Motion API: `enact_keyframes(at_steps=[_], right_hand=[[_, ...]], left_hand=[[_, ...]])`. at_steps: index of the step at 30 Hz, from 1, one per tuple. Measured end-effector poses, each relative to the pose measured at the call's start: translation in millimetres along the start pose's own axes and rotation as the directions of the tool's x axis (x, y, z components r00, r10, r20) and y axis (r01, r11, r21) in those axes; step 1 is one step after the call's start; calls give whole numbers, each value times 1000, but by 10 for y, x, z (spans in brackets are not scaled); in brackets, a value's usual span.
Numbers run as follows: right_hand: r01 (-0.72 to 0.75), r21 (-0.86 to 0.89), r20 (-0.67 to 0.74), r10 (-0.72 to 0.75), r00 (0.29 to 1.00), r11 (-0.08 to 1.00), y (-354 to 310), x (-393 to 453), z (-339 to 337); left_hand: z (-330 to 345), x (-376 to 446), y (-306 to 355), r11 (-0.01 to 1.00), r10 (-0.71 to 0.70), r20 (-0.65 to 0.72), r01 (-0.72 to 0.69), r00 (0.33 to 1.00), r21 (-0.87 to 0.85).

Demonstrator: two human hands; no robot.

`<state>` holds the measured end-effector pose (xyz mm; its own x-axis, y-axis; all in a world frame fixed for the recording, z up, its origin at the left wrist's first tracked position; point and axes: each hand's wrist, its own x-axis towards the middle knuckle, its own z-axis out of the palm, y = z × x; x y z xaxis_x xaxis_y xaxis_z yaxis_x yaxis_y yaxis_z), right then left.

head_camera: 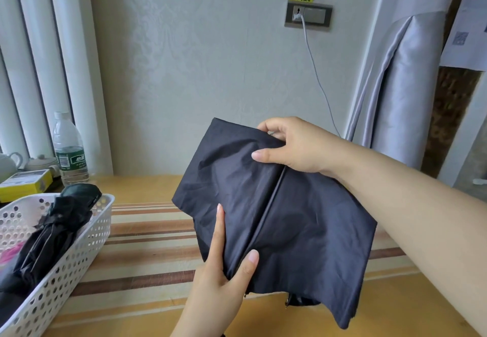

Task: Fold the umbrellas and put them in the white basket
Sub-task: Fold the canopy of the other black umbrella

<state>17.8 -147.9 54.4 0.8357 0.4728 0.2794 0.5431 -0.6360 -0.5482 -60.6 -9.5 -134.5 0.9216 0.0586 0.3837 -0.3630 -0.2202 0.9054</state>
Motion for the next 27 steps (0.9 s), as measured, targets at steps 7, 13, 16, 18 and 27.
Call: enact_keyframes(at_steps=[7,13,16,18,27], right_hand=[[-149,-342,-166,96,982,928,20,173,54],[-16,88,-22,18,1000,996,44,141,31],[49,174,-30,-44,999,984,59,139,-21],[52,131,13,-54,998,990,54,139,-26],[-45,-52,-137,37,990,998,182,113,-112]], left_hand=[[44,-3,6,995,18,-21,-16,1000,99],[13,35,-40,998,-18,14,17,1000,58],[-7,35,-33,1000,-24,5,24,1000,11],[3,30,-25,1000,-25,12,25,1000,-4],[43,28,-73,998,-55,-20,54,998,-29]])
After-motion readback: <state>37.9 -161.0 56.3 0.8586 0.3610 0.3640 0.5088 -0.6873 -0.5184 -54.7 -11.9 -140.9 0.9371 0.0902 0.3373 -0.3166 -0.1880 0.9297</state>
